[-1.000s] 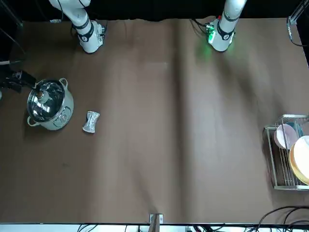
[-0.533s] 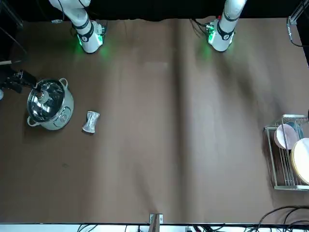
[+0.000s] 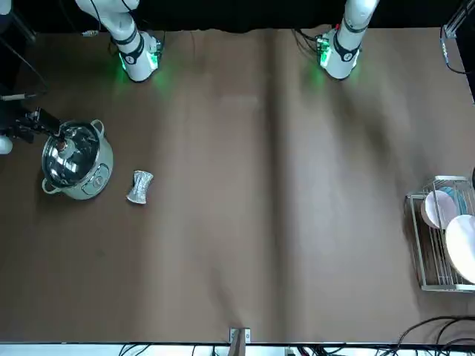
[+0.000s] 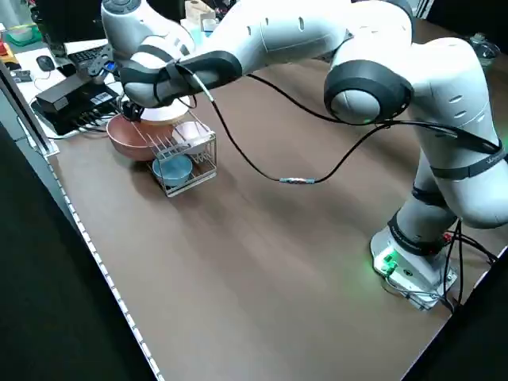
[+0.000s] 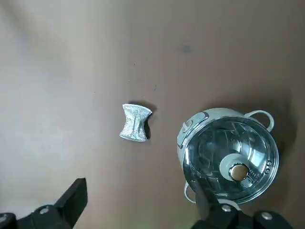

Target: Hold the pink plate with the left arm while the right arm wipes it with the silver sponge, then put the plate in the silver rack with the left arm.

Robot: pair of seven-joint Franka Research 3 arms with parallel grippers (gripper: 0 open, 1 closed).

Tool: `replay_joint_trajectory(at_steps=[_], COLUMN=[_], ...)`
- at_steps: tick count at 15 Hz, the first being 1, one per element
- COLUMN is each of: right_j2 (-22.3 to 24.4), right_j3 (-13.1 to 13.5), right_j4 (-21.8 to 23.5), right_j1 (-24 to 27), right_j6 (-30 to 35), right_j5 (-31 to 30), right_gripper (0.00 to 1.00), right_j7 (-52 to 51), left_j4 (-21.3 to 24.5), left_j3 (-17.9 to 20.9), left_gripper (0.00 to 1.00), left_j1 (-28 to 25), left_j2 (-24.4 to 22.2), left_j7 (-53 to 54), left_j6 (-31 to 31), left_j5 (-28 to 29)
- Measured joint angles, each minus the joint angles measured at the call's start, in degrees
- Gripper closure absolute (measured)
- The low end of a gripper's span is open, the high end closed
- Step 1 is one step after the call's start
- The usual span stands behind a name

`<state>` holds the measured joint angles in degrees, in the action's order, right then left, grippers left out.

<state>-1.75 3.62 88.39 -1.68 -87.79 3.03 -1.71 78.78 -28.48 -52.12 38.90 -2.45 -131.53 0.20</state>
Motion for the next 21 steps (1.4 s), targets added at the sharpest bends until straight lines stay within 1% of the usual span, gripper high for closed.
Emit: replay_joint_trajectory(at_steps=[2,3,6,8,11,13,16,17,20,21], right_j2=[-0.09,-0.10,-0.10,-0.10,-0.10,-0.10,-0.29,-0.39,-0.49,-0.49], right_j3=[0.00,0.01,0.02,0.01,0.00,0.03,0.08,0.08,0.10,0.10], right_j4=[0.00,0.00,0.00,0.00,0.00,0.00,0.00,0.01,0.00,0.00], right_j1=[0.01,0.04,0.08,0.08,0.08,0.12,0.22,0.22,0.24,0.26], right_j6=[-0.05,-0.09,-0.14,-0.19,-0.26,-0.28,-0.30,-0.30,-0.33,-0.33], right_j5=[-0.02,-0.04,-0.05,-0.06,-0.09,-0.11,-0.12,-0.13,-0.15,-0.16], right_gripper=[0.00,0.00,0.00,0.00,0.00,0.00,0.00,0.00,0.00,0.00], right_j7=[0.00,0.00,0.00,0.00,0.00,0.00,0.00,0.00,0.00,0.00], left_j4=[-0.50,-0.57,-0.67,-0.72,-0.60,-0.13,1.14,1.55,2.58,2.89], left_j3=[-0.12,-0.47,-2.68,-2.97,-2.21,0.81,7.59,8.78,10.55,12.49], left_gripper=[0.00,0.00,0.00,0.00,0.00,0.00,0.00,0.00,0.00,0.00], left_j1=[1.13,1.85,2.49,5.28,11.49,16.34,24.48,26.40,31.06,33.91], left_j2=[-0.69,-1.68,-3.92,-6.79,-11.79,-14.74,-18.79,-20.16,-24.70,-26.34], left_j7=[0.00,-0.01,-0.01,0.10,-0.63,-0.65,-0.59,-0.59,-0.57,-0.57], left_j6=[0.00,0.26,3.45,8.36,16.16,19.35,21.72,22.61,26.65,28.11], left_j5=[0.88,2.77,5.08,5.32,5.40,5.46,5.47,5.47,5.47,5.47])
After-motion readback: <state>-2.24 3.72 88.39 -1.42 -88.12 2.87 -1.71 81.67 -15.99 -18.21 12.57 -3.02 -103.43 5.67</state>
